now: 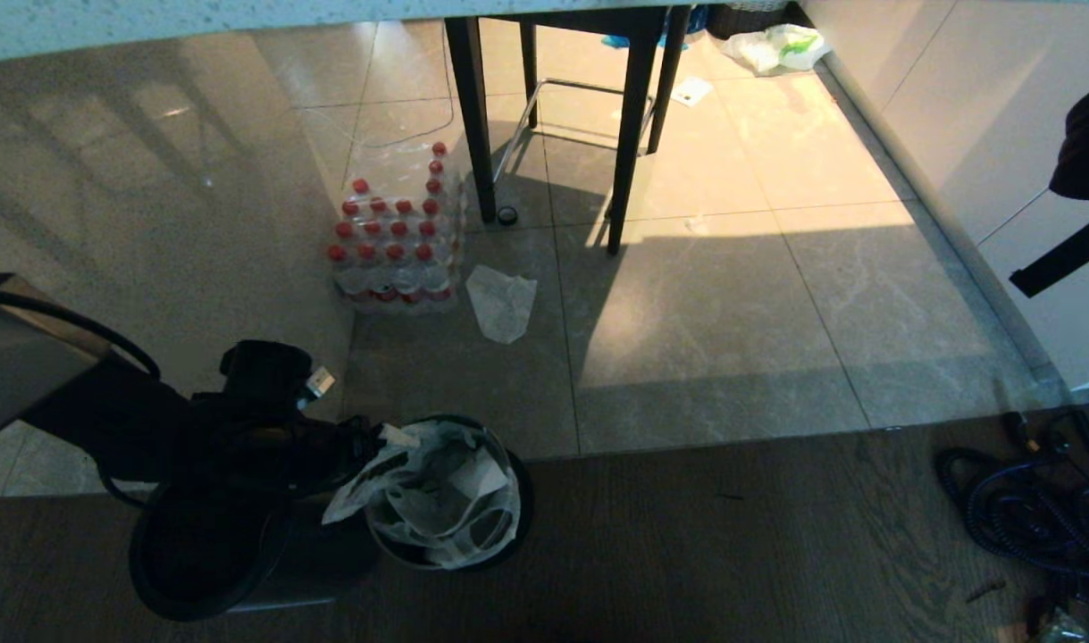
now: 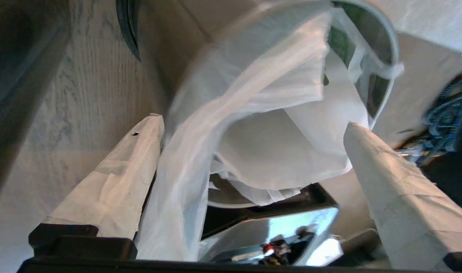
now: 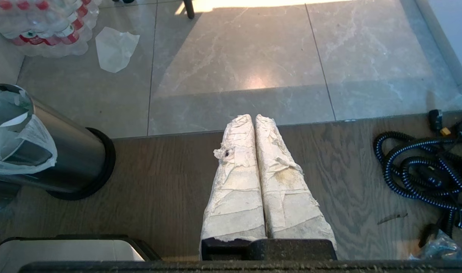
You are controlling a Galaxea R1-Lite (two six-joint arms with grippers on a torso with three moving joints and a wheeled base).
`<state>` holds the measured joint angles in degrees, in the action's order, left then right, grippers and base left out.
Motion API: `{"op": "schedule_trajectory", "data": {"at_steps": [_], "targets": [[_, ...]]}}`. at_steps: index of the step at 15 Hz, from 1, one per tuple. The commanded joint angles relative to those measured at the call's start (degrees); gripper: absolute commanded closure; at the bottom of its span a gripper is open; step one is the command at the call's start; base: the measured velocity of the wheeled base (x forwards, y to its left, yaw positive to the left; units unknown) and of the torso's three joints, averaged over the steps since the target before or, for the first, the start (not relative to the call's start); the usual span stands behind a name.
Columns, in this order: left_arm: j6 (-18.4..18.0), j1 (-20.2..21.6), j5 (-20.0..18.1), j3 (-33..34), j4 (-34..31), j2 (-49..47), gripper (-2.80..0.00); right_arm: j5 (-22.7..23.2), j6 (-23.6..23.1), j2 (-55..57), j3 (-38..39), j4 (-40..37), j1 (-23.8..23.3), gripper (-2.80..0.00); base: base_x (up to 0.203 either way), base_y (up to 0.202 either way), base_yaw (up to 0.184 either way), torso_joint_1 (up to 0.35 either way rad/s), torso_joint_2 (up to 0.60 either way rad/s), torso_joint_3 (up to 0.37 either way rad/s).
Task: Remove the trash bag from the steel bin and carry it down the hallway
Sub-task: Pick up the trash bag
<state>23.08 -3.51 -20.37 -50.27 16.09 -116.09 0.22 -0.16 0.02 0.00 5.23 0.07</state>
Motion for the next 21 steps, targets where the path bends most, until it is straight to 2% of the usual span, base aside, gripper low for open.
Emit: {"op": "schedule_trajectory", "data": {"at_steps": [1,4,6,8,16,18,19,21], "targets": [[0.14,-1.16,0.38,0.25,0.15,0.50,-2.80,0.04,-0.02,-0.02,2.11,0.05,0.01,0.00,0.000,0.000,0.000,0.000,0.00,0.000],[0.27,-8.09,2.00,1.68,-0.05,2.22,-2.80,0.04,-0.02,-0.02,2.11,0.09,0.01,0.00,0.000,0.000,0.000,0.000,0.00,0.000],[0.20,-13.05,5.31,2.35,-0.09,2.41,-2.80,0.04,-0.02,-0.02,2.11,0.10,0.01,0.00,0.000,0.000,0.000,0.000,0.00,0.000],[0.13,-17.05,7.05,2.54,-0.21,2.33,-2.80,0.04,-0.02,-0.02,2.11,0.05,0.01,0.00,0.000,0.000,0.000,0.000,0.00,0.000],[-0.41,-25.86,7.97,3.69,-5.13,5.27,-2.80,0.04,-0.07,-0.02,2.11,0.08,0.01,0.00,0.000,0.000,0.000,0.000,0.00,0.000],[-1.73,-27.69,8.15,3.78,-7.04,5.44,-2.80,0.04,-0.02,-0.02,2.11,0.05,0.01,0.00,0.000,0.000,0.000,0.000,0.00,0.000],[-3.75,-28.79,9.57,4.13,-7.95,5.49,-2.80,0.04,-0.11,-0.02,2.11,0.05,0.01,0.00,0.000,0.000,0.000,0.000,0.00,0.000],[-6.06,-30.22,18.04,4.40,-8.31,4.14,-2.80,0.04,-0.02,-0.02,2.11,0.05,0.01,0.00,0.000,0.000,0.000,0.000,0.00,0.000]]}}
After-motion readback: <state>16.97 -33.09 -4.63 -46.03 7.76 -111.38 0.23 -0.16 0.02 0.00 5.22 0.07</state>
